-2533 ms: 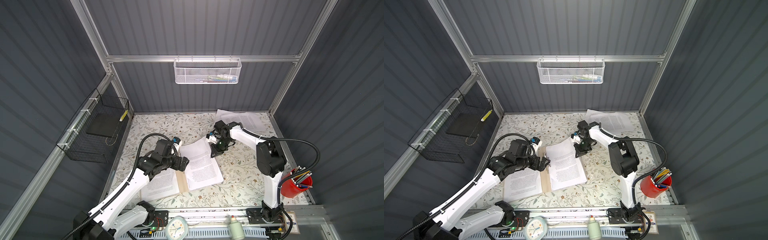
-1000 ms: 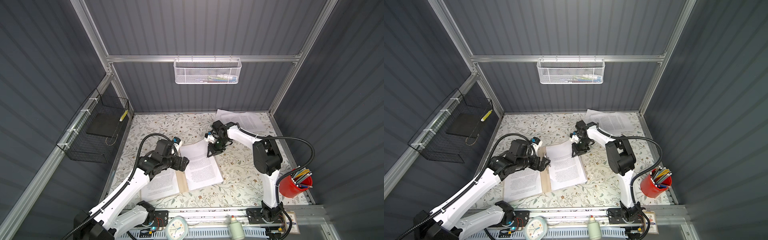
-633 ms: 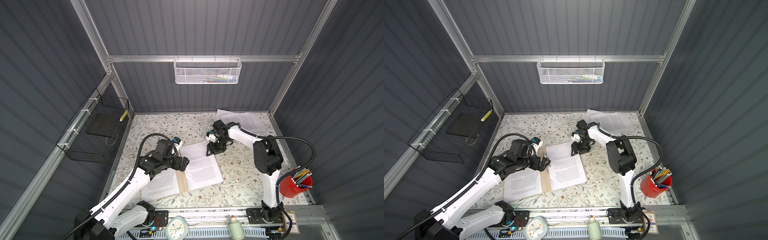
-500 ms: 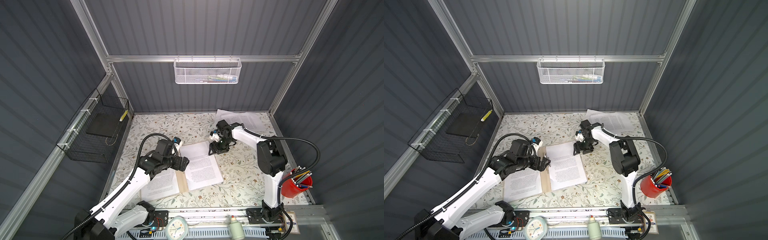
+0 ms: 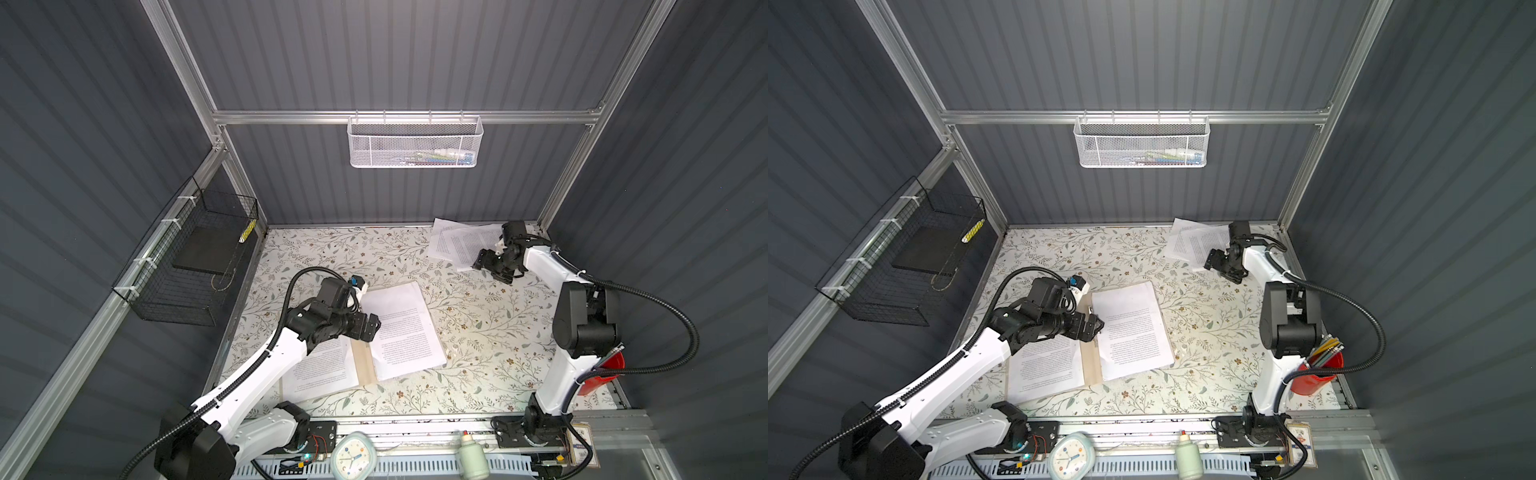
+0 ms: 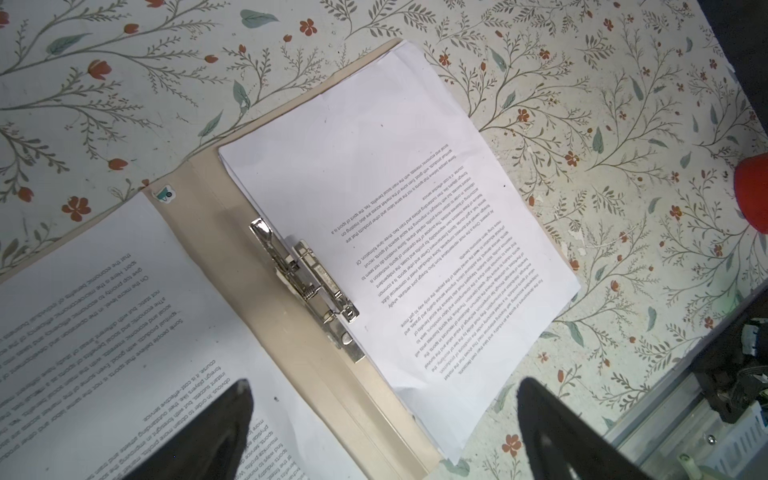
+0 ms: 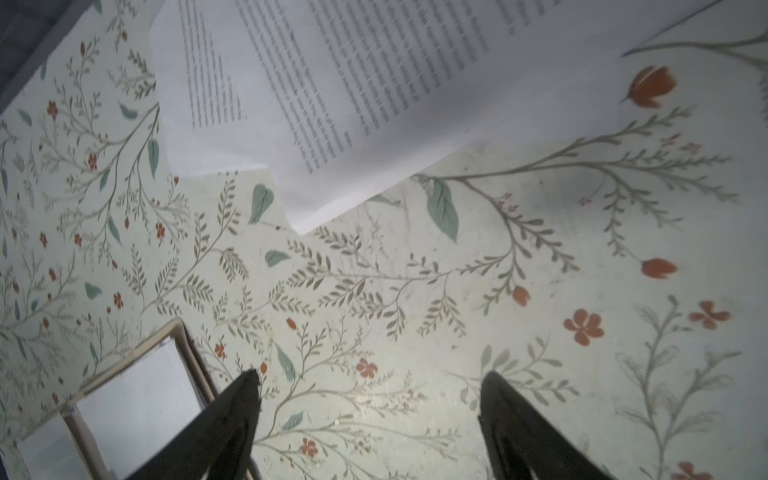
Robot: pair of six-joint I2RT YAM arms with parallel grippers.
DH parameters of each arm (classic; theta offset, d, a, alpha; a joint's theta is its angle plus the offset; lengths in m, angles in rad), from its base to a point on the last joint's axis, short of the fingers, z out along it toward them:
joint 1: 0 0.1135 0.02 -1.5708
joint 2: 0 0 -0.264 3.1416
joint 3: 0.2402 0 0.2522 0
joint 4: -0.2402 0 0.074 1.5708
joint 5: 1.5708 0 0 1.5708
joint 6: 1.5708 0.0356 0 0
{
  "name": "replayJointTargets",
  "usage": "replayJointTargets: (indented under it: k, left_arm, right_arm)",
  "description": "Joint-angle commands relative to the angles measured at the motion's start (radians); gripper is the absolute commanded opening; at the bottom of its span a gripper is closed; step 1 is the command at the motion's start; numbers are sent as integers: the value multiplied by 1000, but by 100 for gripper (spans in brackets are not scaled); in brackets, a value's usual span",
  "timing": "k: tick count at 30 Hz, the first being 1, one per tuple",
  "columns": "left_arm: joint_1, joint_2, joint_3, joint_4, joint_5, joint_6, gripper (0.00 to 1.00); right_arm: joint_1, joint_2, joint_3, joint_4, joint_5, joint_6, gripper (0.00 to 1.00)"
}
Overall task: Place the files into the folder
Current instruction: 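Release the sheet and move the right gripper to the loose sheets, then grasp the edge of another loose text sheet with the right gripper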
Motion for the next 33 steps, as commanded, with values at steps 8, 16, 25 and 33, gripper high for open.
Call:
replayJointTargets:
  k: [8,16,25,33]
  left_arm:
    - [2,36,51,39,37,-54,100]
    - [1,84,67,73,56,-73,100]
    - [1,128,100,106,69,-83,100]
    - [1,140,135,132,76,-93,100]
  right_arm:
    - [-1,252,265,87,-126,146,83]
    - [1,359,341,129,-236,228,84]
    - [15,372,283,116,-310,255,86]
    - [-18,215,-40,266,-382,294,86]
